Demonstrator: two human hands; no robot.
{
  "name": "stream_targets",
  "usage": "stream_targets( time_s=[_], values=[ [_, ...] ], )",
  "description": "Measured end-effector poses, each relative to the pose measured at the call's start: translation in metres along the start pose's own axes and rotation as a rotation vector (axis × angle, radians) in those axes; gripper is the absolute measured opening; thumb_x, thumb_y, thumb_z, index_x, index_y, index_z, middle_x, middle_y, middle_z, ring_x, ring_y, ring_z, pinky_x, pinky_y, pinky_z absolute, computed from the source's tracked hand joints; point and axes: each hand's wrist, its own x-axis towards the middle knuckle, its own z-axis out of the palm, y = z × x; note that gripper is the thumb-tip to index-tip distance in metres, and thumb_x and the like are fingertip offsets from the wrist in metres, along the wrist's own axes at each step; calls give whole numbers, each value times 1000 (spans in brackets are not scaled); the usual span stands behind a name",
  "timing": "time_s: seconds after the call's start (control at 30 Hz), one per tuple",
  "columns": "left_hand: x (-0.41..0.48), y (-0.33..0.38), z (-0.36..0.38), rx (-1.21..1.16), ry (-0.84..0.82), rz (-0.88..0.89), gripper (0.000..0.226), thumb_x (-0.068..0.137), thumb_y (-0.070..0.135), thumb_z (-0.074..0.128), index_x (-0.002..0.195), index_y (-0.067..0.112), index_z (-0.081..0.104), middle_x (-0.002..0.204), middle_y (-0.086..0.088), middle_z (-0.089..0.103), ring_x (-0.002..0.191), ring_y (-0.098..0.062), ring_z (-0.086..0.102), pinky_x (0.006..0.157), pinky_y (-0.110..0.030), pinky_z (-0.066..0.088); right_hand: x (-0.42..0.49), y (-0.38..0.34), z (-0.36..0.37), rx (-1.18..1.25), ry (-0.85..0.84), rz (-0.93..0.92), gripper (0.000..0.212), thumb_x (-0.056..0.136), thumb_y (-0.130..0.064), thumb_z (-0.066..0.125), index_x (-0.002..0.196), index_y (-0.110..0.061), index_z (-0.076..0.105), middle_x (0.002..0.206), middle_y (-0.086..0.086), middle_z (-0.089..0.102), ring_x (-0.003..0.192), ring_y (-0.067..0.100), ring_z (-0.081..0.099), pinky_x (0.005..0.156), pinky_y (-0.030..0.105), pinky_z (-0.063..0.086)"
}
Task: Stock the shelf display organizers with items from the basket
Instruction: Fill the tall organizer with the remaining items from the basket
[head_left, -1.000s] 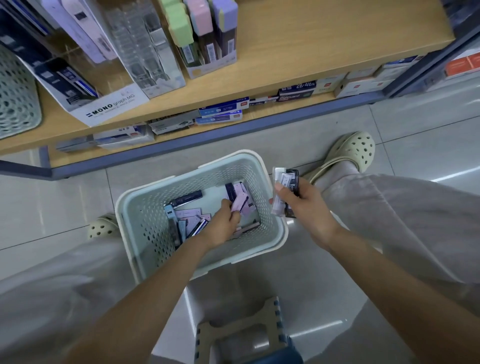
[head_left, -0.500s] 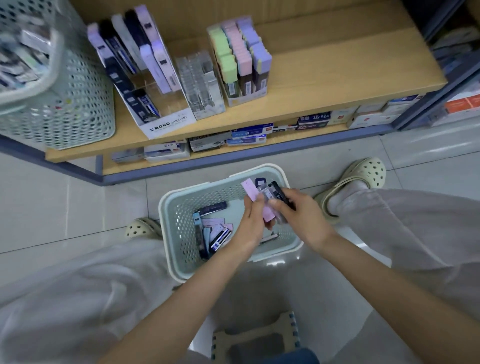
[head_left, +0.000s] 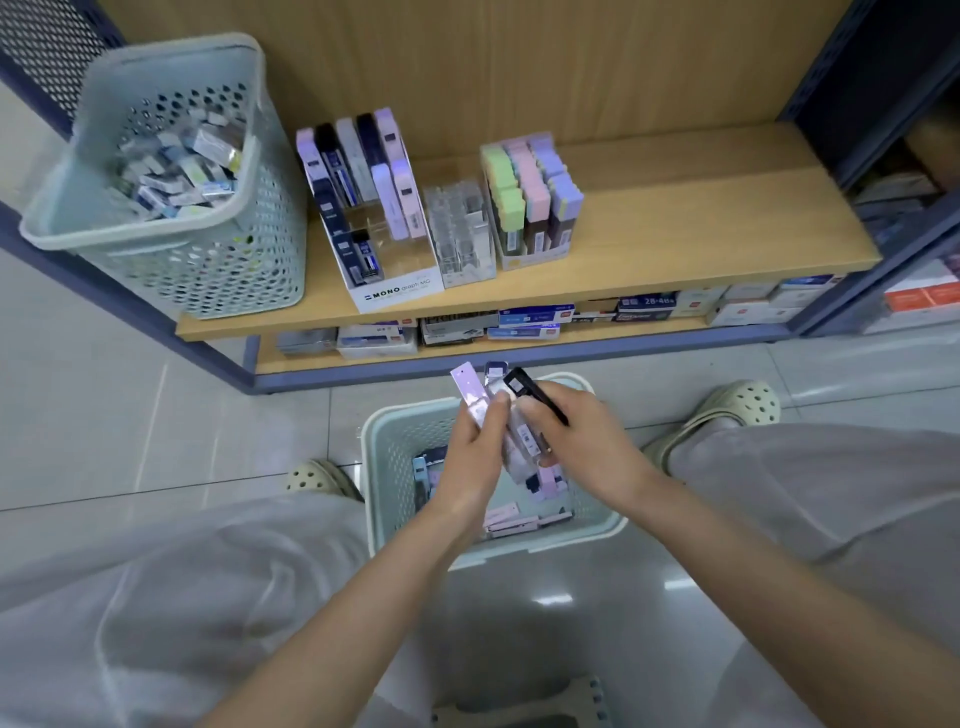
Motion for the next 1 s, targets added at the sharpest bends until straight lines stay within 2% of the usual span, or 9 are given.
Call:
stream_targets(
  time_s=[0.2, 0.3, 0.47, 0.57, 0.63, 0.7, 0.8, 0.87, 1.0],
  values=[
    [-5, 31, -13, -59, 114, 118, 16, 99, 27, 42, 91, 20, 54, 80, 0, 64, 74, -15, 61, 66, -24, 50, 1, -28, 13, 110, -57, -5, 18, 98, -23, 44, 101, -18, 61, 69, -7, 58, 57, 6, 61, 54, 20, 54],
    [-5, 47, -28, -27, 139, 156, 18, 99, 28, 42, 87, 24, 54, 74, 3, 61, 68, -12, 58, 59, -21, 49, 8, -38, 10, 6, -83, 8, 19, 100, -32, 36, 104, -23, 51, 73, -6, 57, 52, 7, 55, 50, 19, 45],
    [6, 85, -65, -21, 174, 253, 7, 98, 28, 44, 95, 25, 50, 83, 5, 59, 76, -10, 59, 68, -25, 49, 32, -49, -9, -143, -27, 50, 24, 102, -30, 30, 101, -8, 41, 75, -1, 51, 52, 4, 40, 45, 12, 31],
    [15, 105, -87, 4, 180, 323, 11, 97, 28, 44, 107, 25, 50, 92, 8, 60, 87, -8, 59, 76, -26, 49, 53, -55, -15, -192, -17, -5, 17, 97, -29, 46, 97, -12, 50, 85, 2, 63, 72, 13, 57, 59, 19, 38],
    [23, 116, -99, 2, 190, 362, 11, 98, 26, 44, 107, 25, 50, 92, 10, 60, 86, -5, 60, 72, -19, 49, 72, -62, -18, -212, 33, -83, 13, 91, -26, 59, 86, -14, 60, 76, -4, 64, 72, 10, 57, 64, 18, 42],
    [32, 125, -109, 4, 217, 377, 8, 98, 25, 44, 99, 31, 49, 91, 11, 60, 81, 2, 59, 65, -14, 47, 92, -70, -17, -250, 46, -117, 9, 90, -21, 61, 87, -13, 65, 67, -8, 59, 58, 2, 54, 61, 19, 49],
    [44, 133, -125, 19, 244, 392, 10, 98, 26, 42, 96, 34, 48, 91, 12, 60, 74, 9, 60, 59, -11, 45, 123, -86, -9, -285, 17, -103, 13, 97, -11, 48, 108, -8, 54, 76, 2, 56, 52, 5, 51, 44, 10, 41],
    [52, 136, -135, 20, 247, 394, 9, 99, 27, 41, 102, 33, 47, 94, 14, 58, 77, 9, 58, 60, -11, 44, 144, -98, -2, -294, 28, -123, 14, 96, -8, 48, 110, -8, 48, 89, 10, 59, 60, 11, 56, 47, 8, 42],
    [66, 142, -150, 10, 281, 388, 10, 99, 27, 41, 108, 31, 46, 98, 12, 57, 91, 1, 55, 78, -28, 48, 184, -119, 13, -442, 73, -268, 10, 92, -7, 56, 99, -13, 60, 93, 9, 65, 83, 22, 64, 70, 23, 51]
  ],
)
